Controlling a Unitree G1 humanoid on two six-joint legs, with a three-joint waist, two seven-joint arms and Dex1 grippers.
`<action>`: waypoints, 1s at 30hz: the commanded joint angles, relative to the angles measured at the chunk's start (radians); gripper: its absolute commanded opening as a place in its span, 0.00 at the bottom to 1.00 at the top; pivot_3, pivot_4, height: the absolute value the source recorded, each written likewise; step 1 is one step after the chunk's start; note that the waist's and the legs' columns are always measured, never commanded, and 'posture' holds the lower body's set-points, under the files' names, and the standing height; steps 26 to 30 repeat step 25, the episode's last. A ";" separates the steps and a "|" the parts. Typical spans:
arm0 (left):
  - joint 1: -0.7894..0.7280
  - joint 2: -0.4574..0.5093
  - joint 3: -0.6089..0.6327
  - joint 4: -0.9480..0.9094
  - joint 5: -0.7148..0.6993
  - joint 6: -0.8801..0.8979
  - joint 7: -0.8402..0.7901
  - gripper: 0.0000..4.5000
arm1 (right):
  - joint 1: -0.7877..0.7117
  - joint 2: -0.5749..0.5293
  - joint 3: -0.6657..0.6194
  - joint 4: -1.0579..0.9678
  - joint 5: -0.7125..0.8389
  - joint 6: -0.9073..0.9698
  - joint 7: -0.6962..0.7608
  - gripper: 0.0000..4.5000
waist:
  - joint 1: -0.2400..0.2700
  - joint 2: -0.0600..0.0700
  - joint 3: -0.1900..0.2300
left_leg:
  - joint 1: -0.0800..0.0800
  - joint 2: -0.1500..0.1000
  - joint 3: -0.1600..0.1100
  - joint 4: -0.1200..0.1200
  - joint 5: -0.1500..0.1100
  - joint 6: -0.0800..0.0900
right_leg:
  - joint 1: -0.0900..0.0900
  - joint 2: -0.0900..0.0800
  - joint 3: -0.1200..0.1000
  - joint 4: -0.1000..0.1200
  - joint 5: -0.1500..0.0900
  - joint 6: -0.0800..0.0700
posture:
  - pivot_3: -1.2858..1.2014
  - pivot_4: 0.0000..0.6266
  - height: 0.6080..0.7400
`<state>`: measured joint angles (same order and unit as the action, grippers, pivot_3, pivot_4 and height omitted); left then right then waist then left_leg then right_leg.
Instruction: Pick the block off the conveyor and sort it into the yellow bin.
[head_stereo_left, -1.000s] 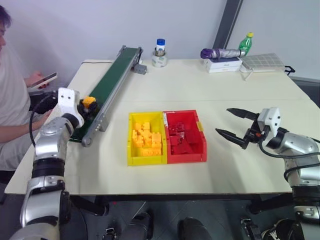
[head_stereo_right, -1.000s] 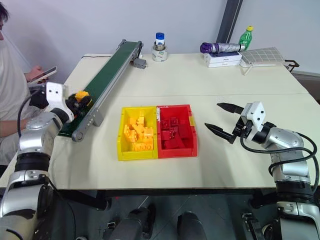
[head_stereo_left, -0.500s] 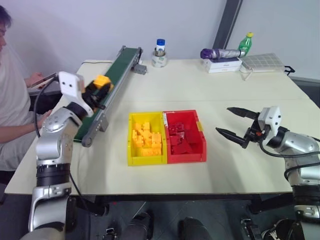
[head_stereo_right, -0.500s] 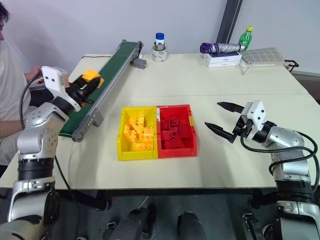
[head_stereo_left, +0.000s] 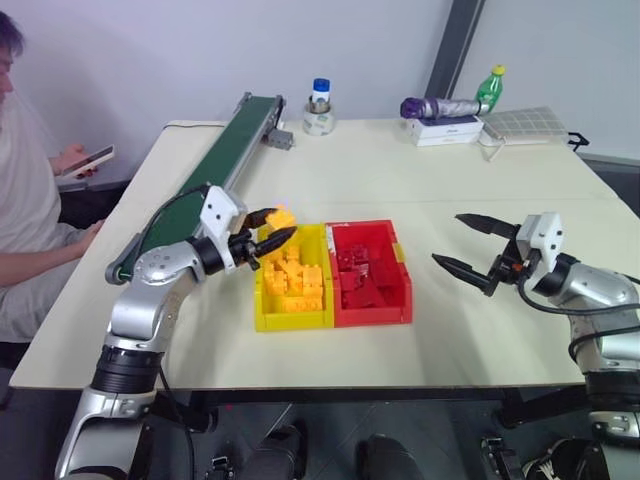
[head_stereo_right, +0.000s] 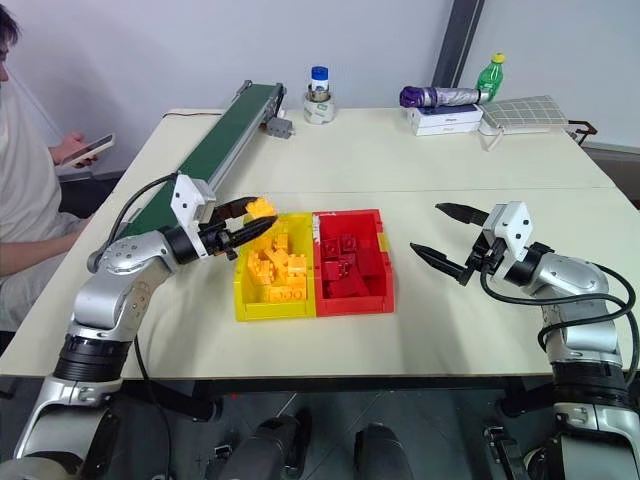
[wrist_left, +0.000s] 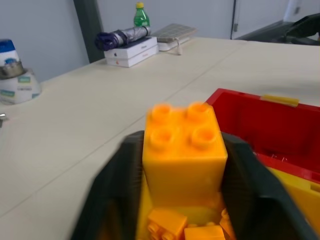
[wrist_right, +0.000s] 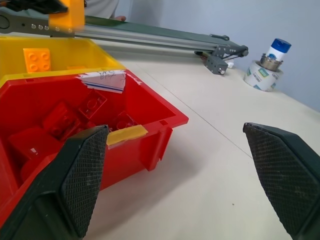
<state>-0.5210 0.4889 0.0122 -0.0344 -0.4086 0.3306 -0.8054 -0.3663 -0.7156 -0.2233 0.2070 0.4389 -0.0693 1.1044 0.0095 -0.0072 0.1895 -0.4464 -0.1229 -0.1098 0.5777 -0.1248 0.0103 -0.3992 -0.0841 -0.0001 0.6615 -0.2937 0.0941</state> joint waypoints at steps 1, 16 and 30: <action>-0.007 0.006 0.004 -0.026 0.008 -0.021 -0.007 0.96 | -0.003 -0.007 -0.028 -0.036 0.019 -0.002 -0.005 1.00 | 0.000 0.000 0.000 | 0.000 0.000 0.000 0.000 0.000 0.000 | 0.000 0.000 0.000 0.000 0.000 0.000 | 0.52 0.24 1.00; 0.245 0.221 0.417 -0.173 -0.180 0.148 0.038 0.99 | -0.027 -0.021 -0.029 0.007 0.017 -0.014 0.030 1.00 | -0.024 0.000 0.000 | 0.000 0.000 -0.001 -0.002 0.000 0.000 | -0.002 0.000 0.000 0.000 0.000 0.000 | 0.52 0.24 1.00; 0.446 0.255 0.555 -0.152 -0.173 0.080 0.023 0.99 | -0.055 -0.011 -0.017 0.045 0.009 -0.025 0.049 1.00 | -0.018 0.000 0.000 | 0.000 0.000 -0.001 -0.002 -0.001 0.000 | -0.001 -0.001 0.001 0.000 -0.001 -0.001 | 0.52 0.24 1.00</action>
